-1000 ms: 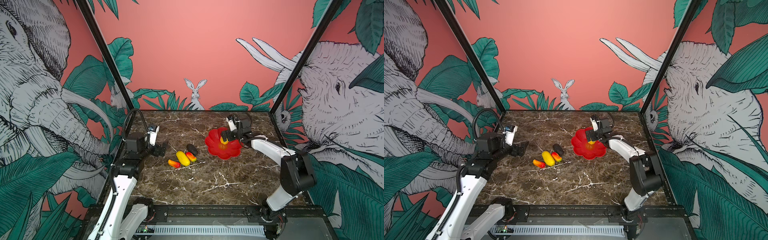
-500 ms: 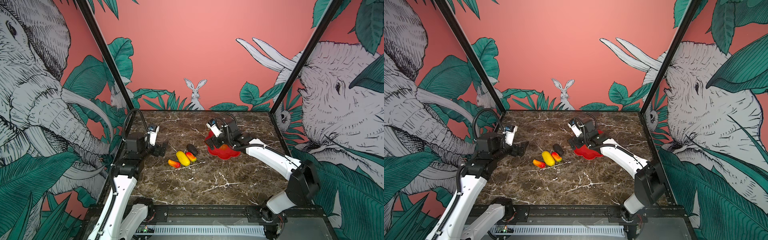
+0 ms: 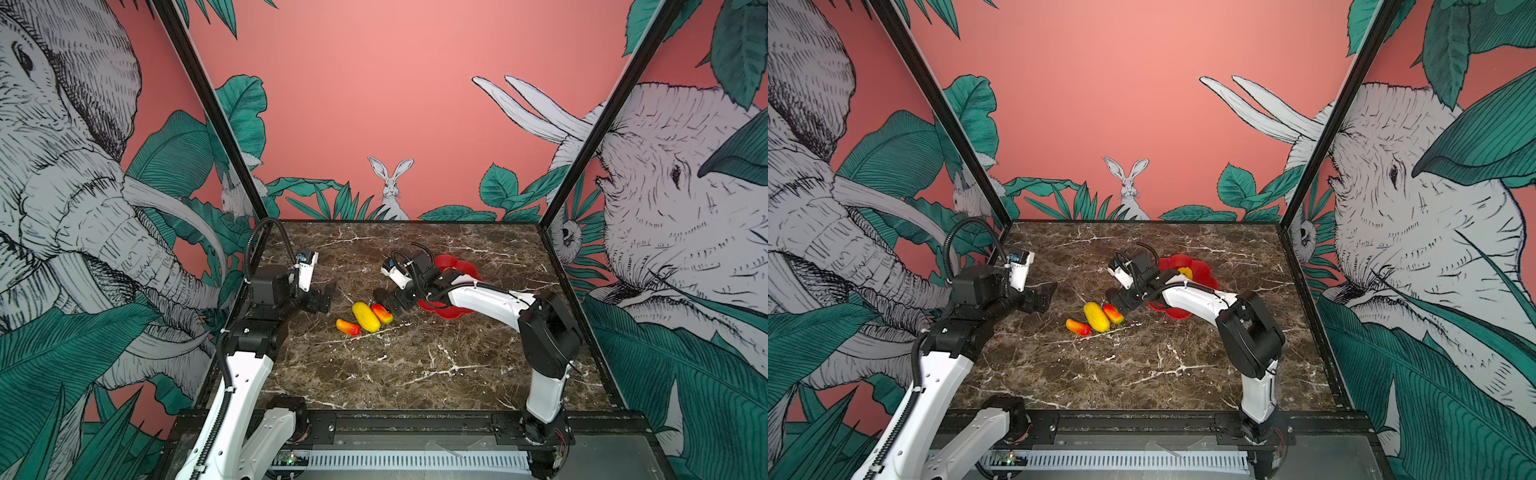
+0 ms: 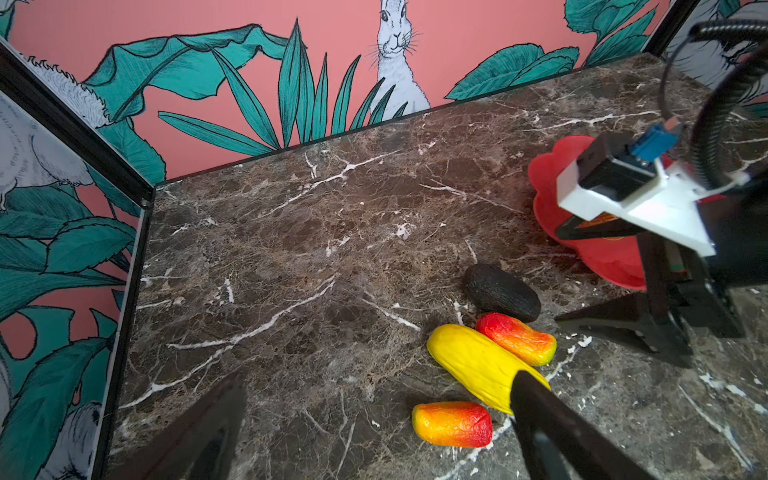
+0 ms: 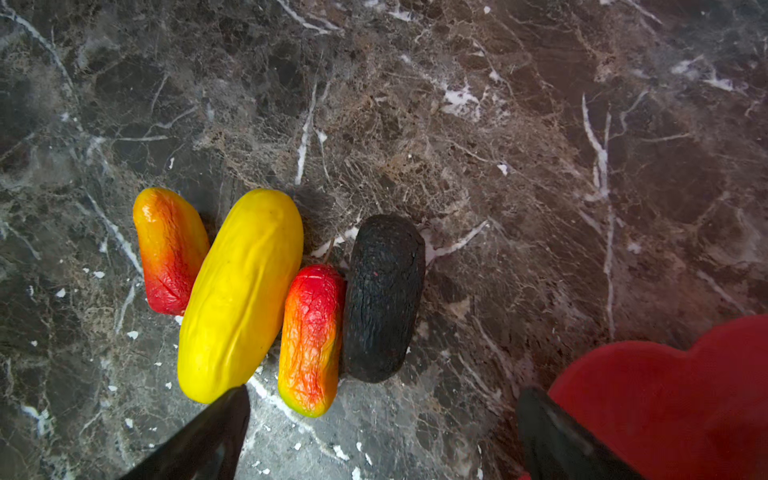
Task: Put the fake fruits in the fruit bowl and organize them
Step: 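Move the right gripper to the dark avocado and grasp it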
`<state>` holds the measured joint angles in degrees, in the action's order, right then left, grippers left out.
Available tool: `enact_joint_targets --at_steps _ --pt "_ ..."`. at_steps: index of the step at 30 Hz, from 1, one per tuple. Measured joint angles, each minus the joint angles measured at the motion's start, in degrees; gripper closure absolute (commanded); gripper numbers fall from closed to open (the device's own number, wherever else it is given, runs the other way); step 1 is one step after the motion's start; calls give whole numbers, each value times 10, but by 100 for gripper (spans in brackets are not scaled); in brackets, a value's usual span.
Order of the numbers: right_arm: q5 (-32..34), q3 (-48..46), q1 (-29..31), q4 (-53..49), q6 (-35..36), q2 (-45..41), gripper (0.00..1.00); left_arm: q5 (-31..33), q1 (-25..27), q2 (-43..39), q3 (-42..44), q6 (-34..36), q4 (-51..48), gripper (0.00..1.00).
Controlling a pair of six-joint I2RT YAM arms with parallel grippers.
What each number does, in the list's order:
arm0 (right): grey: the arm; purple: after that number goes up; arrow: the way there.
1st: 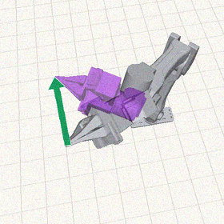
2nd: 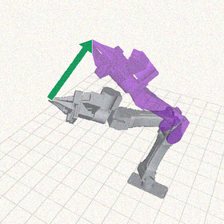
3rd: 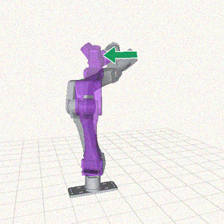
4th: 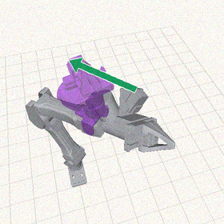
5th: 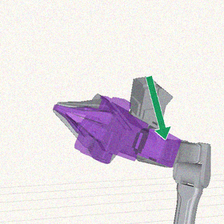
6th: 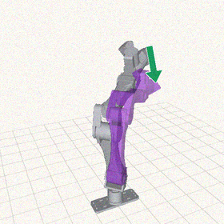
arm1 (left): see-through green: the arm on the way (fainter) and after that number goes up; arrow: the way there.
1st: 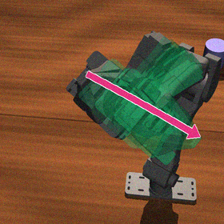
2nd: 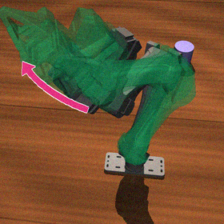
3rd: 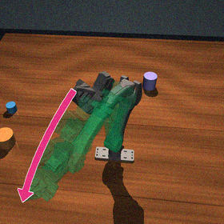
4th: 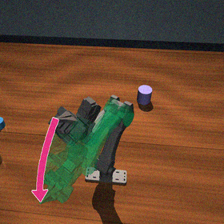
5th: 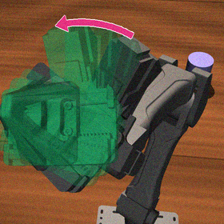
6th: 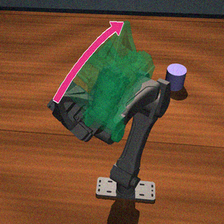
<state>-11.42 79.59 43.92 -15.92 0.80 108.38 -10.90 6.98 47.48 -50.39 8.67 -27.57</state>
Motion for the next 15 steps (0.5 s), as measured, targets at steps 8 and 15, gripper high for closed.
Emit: enact_joint_targets --at_steps 8,15 --pt "-11 17 2 10 -12 43 1 0 0 0 0 0 0 0" --pt "-15 22 2 14 -18 73 9 0 0 0 0 0 0 0"
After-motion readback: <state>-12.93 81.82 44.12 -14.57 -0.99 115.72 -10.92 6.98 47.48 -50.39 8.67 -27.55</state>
